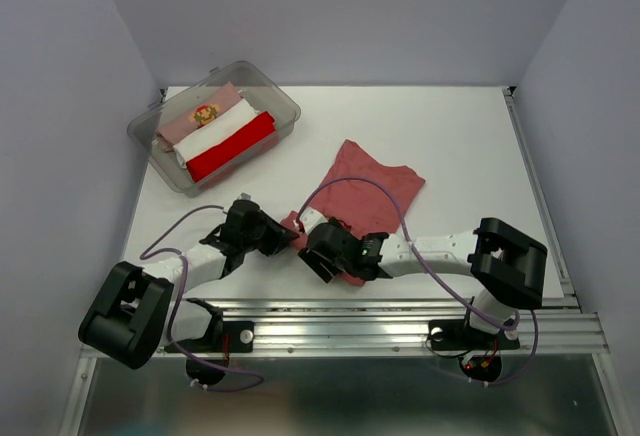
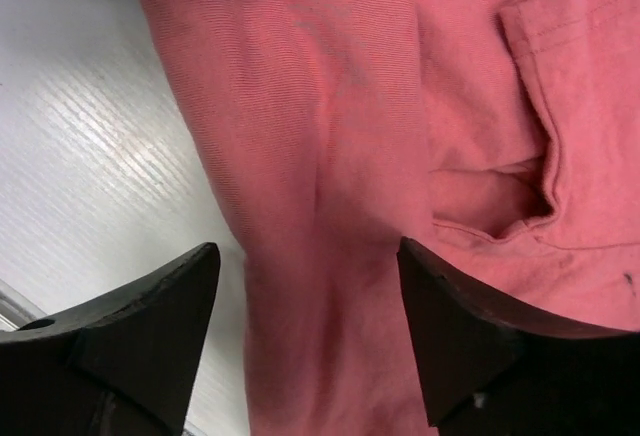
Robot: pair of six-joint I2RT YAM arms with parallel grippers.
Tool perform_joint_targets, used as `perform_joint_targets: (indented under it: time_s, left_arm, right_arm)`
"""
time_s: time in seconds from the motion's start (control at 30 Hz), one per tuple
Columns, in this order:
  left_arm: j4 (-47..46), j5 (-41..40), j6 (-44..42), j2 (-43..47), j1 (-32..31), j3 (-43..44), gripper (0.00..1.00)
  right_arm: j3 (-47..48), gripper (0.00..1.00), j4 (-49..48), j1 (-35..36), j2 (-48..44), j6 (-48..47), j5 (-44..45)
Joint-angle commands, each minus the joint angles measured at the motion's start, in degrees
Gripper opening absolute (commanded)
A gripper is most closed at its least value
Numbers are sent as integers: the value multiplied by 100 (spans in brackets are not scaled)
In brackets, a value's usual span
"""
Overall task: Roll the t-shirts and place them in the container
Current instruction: Roll the T-shirt to the center of the board.
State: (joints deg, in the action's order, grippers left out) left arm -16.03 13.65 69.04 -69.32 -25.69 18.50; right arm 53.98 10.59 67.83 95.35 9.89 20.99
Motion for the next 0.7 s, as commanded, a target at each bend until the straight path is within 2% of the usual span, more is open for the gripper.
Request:
perform_joint_targets:
  time_s: [0.0, 0.03, 0.07, 0.1, 0.2, 0.47, 0.67]
  left_arm:
    - [73, -126, -39, 59, -23, 250, 15]
    - [135, -126, -39, 68, -23, 303, 11]
    - [275, -126, -39, 76, -23, 338, 1]
    - [276, -117, -48, 76, -23, 373, 0]
    - [530, -64, -83, 68, -23, 531, 0]
    - [1330, -47, -189, 41, -23, 1041, 0]
    - [1392, -3, -171, 68, -23, 1094, 0]
  right_arm:
    - [184, 80, 31, 46, -359, -153, 352]
    - [166, 82, 31, 142, -438, -198, 448]
    - [149, 82, 31, 299, -473, -233, 737]
    - [148, 82, 22, 396, -482, -303, 896]
    - [236, 83, 66, 660, -377, -496, 1449]
    - [280, 83, -267, 1092, 141, -752, 2188]
    - [17, 77, -1163, 1092, 449, -1110, 2558]
